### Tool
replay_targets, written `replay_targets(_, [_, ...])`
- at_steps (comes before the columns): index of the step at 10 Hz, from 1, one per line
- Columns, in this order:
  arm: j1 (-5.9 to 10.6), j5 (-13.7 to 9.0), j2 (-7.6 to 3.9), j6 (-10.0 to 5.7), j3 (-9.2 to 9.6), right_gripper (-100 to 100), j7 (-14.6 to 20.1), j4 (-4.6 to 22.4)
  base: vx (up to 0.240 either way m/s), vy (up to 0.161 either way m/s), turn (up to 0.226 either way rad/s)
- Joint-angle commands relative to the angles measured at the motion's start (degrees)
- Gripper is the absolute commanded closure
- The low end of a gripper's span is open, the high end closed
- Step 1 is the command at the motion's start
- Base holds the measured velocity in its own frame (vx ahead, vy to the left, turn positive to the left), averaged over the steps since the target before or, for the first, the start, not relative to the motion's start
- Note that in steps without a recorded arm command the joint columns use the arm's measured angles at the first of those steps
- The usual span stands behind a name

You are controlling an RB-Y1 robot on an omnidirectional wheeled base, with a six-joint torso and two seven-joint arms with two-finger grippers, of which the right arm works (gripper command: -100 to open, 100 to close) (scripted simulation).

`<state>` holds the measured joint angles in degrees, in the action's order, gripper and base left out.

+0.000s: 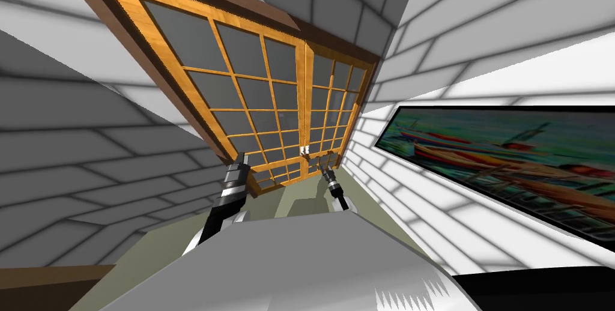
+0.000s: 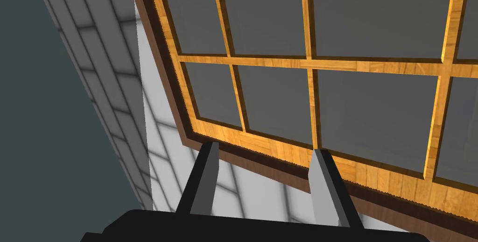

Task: Pull the door open

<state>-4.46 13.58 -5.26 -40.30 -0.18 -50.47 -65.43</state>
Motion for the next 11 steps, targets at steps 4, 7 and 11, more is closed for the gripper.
replay_targets(4, [2.17,0.7,0.24,-1.80,-0.01,-100,-5.9,6.3,0.097,0.028,0.006])
replay_targets(7, [3.53,1.1,0.55,-2.82,-0.01,-100,-9.3,10.0,0.107,0.019,0.005])
replay_targets(11, [5.25,1.7,1.02,-4.10,-0.01,-100,-13.6,14.7,0.095,0.020,0.005])
